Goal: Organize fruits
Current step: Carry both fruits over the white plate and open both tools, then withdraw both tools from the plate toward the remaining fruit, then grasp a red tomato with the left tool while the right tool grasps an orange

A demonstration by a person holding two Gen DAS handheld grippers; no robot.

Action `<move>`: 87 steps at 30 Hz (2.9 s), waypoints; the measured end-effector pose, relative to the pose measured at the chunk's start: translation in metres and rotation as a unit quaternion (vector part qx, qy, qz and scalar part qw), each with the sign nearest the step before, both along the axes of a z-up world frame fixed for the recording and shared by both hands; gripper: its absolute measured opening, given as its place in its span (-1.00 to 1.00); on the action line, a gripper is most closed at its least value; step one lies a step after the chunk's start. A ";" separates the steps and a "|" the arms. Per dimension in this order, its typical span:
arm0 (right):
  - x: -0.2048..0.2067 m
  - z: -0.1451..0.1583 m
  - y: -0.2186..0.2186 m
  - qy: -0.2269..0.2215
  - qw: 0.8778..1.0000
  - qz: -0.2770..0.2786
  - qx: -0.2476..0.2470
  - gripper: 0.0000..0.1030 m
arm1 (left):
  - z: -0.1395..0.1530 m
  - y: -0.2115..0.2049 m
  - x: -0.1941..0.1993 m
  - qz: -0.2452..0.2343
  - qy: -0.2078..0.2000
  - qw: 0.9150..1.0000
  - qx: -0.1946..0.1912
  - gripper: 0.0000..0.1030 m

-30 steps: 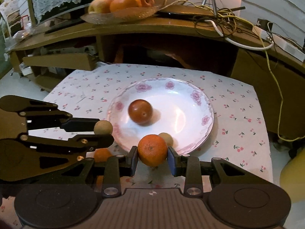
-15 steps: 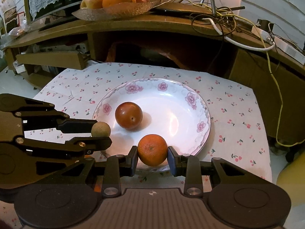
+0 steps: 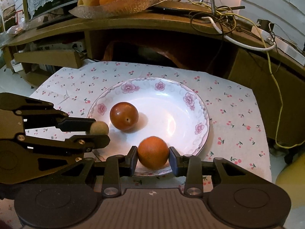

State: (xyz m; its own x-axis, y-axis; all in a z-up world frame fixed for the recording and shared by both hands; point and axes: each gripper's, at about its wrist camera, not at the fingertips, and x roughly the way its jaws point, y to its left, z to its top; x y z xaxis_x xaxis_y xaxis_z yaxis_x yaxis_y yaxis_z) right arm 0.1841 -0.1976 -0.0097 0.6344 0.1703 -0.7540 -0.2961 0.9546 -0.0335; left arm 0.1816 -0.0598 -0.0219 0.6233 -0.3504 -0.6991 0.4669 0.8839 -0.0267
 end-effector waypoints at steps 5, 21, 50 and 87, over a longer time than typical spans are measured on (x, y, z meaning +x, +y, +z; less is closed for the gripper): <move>-0.001 0.003 -0.002 -0.009 1.000 -0.004 0.004 -0.18 | 0.001 0.001 -0.001 0.002 -0.001 1.000 -0.001 -0.36; -0.004 0.025 -0.027 -0.050 0.997 -0.056 0.022 -0.13 | 0.021 0.011 -0.010 0.017 -0.022 1.000 -0.009 -0.34; -0.060 0.031 0.002 -0.032 0.999 0.015 0.026 -0.10 | 0.031 0.052 -0.075 0.050 -0.011 0.999 0.008 -0.31; -0.060 -0.020 0.038 0.041 0.988 0.148 -0.009 -0.39 | -0.010 0.060 -0.080 0.010 0.018 0.998 0.055 -0.12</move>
State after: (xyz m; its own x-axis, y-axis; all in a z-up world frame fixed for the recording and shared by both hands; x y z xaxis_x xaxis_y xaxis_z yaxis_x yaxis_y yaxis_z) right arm 0.1239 -0.1598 -0.0293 0.4949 0.3250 -0.8059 -0.5649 0.8250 -0.0142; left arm 0.1016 -0.0002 -0.0320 0.6040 -0.2586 -0.7539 0.4494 0.8917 0.0542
